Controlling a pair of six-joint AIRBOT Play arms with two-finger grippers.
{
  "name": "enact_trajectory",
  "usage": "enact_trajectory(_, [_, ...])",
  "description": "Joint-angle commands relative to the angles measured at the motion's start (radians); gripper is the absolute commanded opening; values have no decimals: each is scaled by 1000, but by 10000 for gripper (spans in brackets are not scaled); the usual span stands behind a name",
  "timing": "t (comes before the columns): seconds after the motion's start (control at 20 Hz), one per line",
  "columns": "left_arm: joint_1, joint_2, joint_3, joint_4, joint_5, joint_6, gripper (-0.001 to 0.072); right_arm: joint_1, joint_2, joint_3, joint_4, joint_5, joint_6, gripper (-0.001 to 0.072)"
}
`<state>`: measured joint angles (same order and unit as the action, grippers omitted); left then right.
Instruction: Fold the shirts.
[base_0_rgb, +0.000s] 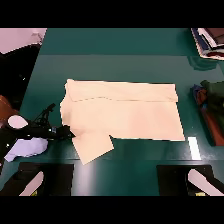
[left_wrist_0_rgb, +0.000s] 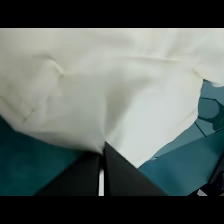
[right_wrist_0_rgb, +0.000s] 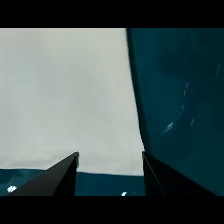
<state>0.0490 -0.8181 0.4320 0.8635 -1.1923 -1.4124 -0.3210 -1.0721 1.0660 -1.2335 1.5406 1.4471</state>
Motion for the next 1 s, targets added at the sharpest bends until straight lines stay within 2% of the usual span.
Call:
enact_trajectory(0.0, [0, 1, 56, 20, -21, 19, 20, -175, 31, -308, 8, -15, -1, 463])
enact_trajectory(0.2, [0, 1, 64, 20, -24, 26, 21, -177, 31, -481, 12, -103, -26, 455])
enact_trajectory(0.4, [0, 1, 64, 20, -21, 26, 21, -73, 31, -502, 65, -214, -24, 439])
enact_trajectory(0.5, [0, 1, 64, 20, -21, 26, 21, -30, 31, -502, 83, -236, -23, 378])
enact_trajectory(0.9, [0, 1, 64, 106, -64, 26, 21, 8, 31, -502, 40, -228, -14, 367])
enact_trajectory(0.95, [0, 1, 64, 113, -68, 26, 21, 9, 31, -502, 28, -212, -18, 272])
